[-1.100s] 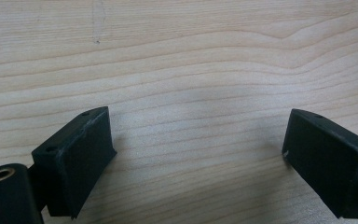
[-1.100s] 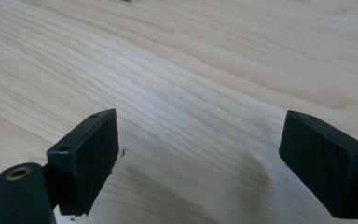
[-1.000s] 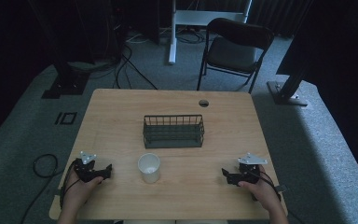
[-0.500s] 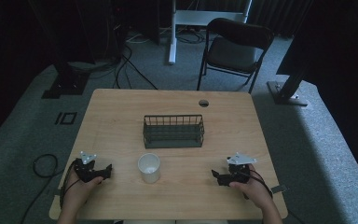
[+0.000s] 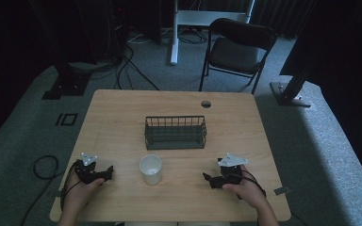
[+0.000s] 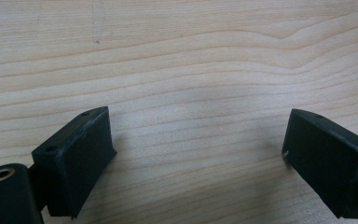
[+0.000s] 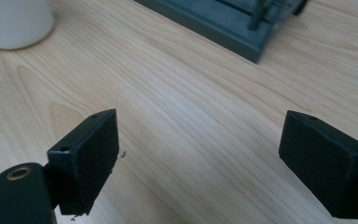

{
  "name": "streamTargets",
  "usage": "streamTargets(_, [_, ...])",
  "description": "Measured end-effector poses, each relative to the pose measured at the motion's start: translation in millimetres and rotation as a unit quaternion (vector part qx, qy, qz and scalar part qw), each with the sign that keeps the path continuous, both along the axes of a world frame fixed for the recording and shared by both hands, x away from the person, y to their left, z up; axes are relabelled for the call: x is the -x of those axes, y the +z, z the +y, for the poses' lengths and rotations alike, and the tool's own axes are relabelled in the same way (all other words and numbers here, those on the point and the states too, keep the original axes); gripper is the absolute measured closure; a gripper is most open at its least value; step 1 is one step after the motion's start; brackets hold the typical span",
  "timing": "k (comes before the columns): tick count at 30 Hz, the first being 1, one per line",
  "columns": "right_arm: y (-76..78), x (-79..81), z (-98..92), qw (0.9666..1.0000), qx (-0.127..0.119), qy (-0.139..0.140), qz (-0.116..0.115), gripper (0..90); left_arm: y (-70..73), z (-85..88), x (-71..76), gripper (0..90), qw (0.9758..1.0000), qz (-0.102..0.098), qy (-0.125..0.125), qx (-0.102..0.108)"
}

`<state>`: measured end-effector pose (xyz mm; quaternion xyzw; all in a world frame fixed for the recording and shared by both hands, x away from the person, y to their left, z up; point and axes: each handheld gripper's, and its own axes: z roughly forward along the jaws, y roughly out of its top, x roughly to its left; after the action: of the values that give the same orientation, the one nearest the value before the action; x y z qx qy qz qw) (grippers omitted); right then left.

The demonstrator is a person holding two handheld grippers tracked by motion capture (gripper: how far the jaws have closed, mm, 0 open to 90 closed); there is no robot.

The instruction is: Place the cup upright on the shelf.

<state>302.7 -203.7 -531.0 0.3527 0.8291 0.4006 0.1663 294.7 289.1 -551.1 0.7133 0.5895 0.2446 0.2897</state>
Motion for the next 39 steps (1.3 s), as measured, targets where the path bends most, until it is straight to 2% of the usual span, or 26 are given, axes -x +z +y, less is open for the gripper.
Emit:
streamTargets(10, [0.8,0.0,23.0,0.9994,-0.003,0.036,-0.002,11.7,0.0,0.0,0.0,8.9,1.0,0.0,0.0,0.0])
streamTargets(13, [0.9,1.0,31.3,0.9986,-0.001,0.054,-0.002,11.7,0.0,0.0,0.0,8.9,1.0,0.0,0.0,0.0])
streamTargets(19, [1.9,1.1,43.5,0.9974,0.001,0.072,-0.002,11.7,0.0,0.0,0.0,8.9,1.0,0.0,0.0,0.0])
streamTargets(27, [4.8,2.9,64.7,0.9941,-0.008,0.108,-0.009,13.3,0.0,0.0,0.0,8.9,1.0,0.0,0.0,0.0])
streamTargets(35, [3.7,3.6,81.4,0.992,-0.014,0.125,-0.007,13.3,0.0,0.0,0.0,8.9,1.0,0.0,0.0,0.0])
streamTargets(36, [4.7,4.5,88.2,0.9905,-0.024,0.135,-0.007,13.0,0.0,0.0,0.0,8.9,1.0,0.0,0.0,0.0])
streamTargets(38, [5.1,4.6,90.4,0.9899,-0.025,0.139,-0.008,12.7,0.0,0.0,0.0,8.9,1.0,0.0,0.0,0.0])
streamTargets(39, [5.8,5.2,94.9,0.9886,-0.026,0.148,-0.011,12.6,0.0,0.0,0.0,8.9,1.0,0.0,0.0,0.0])
